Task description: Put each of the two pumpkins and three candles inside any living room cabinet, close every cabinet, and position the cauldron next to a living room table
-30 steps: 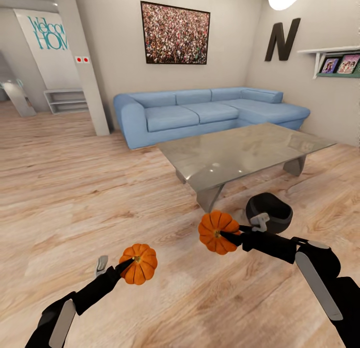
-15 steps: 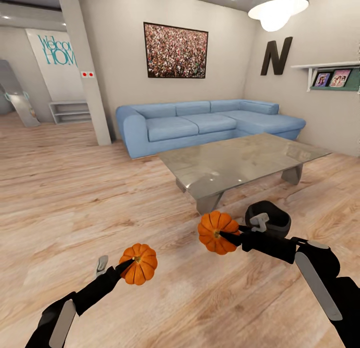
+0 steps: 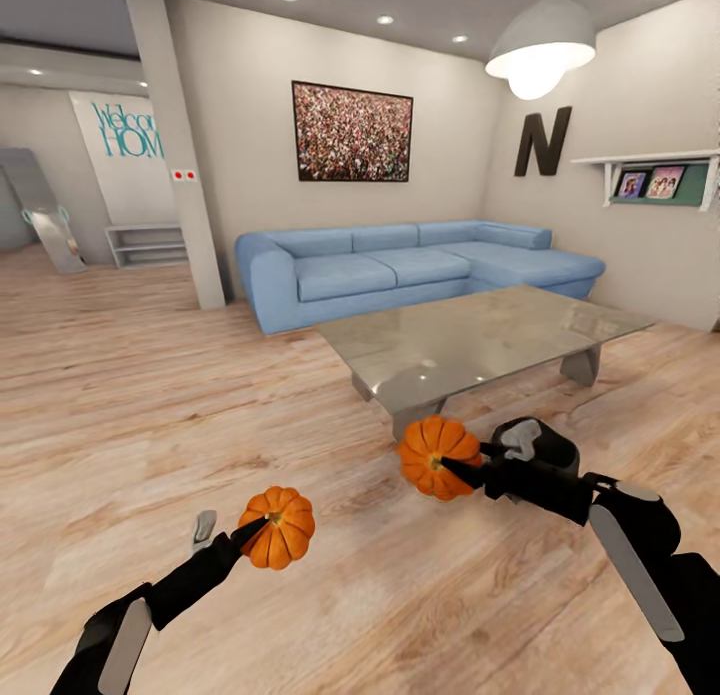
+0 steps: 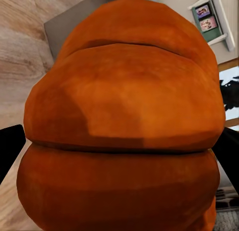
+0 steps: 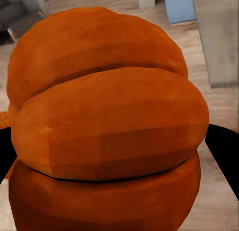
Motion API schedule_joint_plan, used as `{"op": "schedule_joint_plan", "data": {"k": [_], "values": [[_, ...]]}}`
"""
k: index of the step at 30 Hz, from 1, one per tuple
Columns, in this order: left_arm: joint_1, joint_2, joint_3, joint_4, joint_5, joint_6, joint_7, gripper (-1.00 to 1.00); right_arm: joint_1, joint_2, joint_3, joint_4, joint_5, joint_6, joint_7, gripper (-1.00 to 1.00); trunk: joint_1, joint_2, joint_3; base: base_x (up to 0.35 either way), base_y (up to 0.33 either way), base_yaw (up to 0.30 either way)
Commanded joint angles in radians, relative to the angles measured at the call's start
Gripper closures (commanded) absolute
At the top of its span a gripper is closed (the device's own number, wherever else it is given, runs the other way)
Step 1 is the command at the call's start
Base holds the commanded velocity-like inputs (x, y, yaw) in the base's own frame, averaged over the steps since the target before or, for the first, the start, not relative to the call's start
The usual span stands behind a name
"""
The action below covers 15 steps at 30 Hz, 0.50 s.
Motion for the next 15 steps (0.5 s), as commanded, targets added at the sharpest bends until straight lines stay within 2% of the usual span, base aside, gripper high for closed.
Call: {"op": "schedule_joint_plan", "data": {"k": [1, 2, 4, 6, 10, 13, 14, 15], "values": [[-0.001, 0.0, 0.001, 0.001, 0.003, 0.006, -0.002, 1.0, 0.0, 0.0, 0.0, 0.0, 0.009, 0.003, 0.0, 1.0, -0.001, 0.0, 0.003, 0.0, 0.0, 0.0], [-0.001, 0.0, 0.001, 0.002, 0.004, 0.006, -0.002, 1.0, 0.0, 0.003, -0.004, 0.0, 0.056, -0.007, -0.001, 1.0, -0.001, 0.0, 0.007, 0.0, 0.0, 0.0], [-0.001, -0.001, 0.0, 0.005, 0.004, 0.006, -0.002, 1.0, -0.001, 0.004, -0.008, -0.001, 0.112, -0.012, 0.001, 1.0, -0.002, 0.001, 0.015, 0.0, 0.0, 0.0], [-0.001, -0.001, 0.0, 0.009, 0.005, 0.007, -0.003, 1.0, -0.001, 0.005, -0.014, -0.001, 0.133, -0.015, 0.002, 1.0, -0.003, 0.001, 0.022, 0.0, 0.0, 0.0], [-0.002, 0.0, -0.017, 0.018, 0.004, 0.008, -0.004, 1.0, -0.006, 0.018, -0.066, -0.001, 0.165, -0.013, -0.007, 1.0, -0.005, 0.002, 0.038, 0.0, 0.0, 0.0], [-0.002, 0.0, -0.029, 0.017, 0.008, 0.007, -0.007, 1.0, -0.012, 0.054, -0.09, -0.001, 0.169, 0.042, -0.081, 1.0, -0.005, 0.002, 0.038, 0.0, 0.0, 0.0], [-0.001, -0.002, -0.033, 0.015, 0.01, 0.006, -0.01, 1.0, -0.012, 0.077, -0.098, -0.001, 0.169, 0.08, -0.136, 1.0, -0.005, 0.002, 0.038, 0.0, 0.0, -0.023], [-0.001, -0.006, -0.035, 0.014, 0.011, 0.006, -0.011, 1.0, -0.011, 0.086, -0.1, -0.002, 0.169, 0.095, -0.157, 1.0, -0.005, 0.002, 0.038, 0.0, 0.0, -0.055]]}}
